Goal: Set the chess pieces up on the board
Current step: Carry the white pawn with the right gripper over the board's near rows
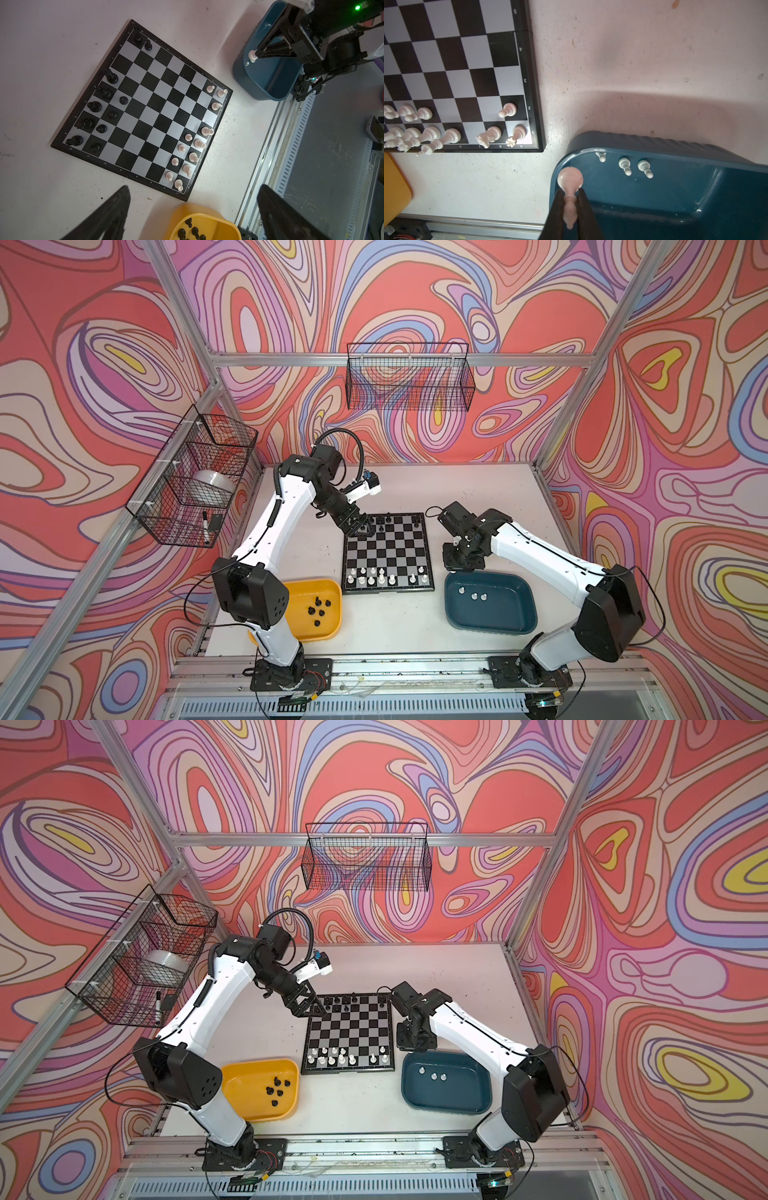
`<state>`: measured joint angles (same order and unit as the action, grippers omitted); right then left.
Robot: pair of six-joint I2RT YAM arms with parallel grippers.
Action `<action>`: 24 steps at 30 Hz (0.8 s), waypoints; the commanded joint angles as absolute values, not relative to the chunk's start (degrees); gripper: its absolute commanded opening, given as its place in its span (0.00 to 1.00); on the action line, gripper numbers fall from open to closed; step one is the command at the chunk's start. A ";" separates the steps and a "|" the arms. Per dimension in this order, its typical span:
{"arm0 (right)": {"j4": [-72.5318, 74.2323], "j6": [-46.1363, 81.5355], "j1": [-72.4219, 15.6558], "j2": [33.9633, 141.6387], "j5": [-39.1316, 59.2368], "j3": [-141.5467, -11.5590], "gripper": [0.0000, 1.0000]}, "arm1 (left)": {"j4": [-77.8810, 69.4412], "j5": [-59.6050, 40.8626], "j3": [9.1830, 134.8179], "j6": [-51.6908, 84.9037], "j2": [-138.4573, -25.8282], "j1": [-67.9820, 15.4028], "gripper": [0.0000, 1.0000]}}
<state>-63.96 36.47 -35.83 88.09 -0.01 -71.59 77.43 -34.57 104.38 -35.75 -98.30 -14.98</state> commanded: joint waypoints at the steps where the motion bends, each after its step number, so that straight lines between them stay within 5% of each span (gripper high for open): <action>1: -64.78 35.97 -37.28 90.03 -0.53 -74.13 0.11 | 76.34 -36.30 103.36 -35.33 -95.60 -13.29 0.96; 24: -62.60 35.64 -45.88 104.30 2.12 -86.20 0.11 | 74.82 -41.19 96.84 -35.42 -88.82 -5.78 0.96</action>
<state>-62.96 36.07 -44.95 102.76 1.54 -84.90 74.19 -39.00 97.27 -34.87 -90.63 -6.63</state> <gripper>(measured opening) 0.108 0.958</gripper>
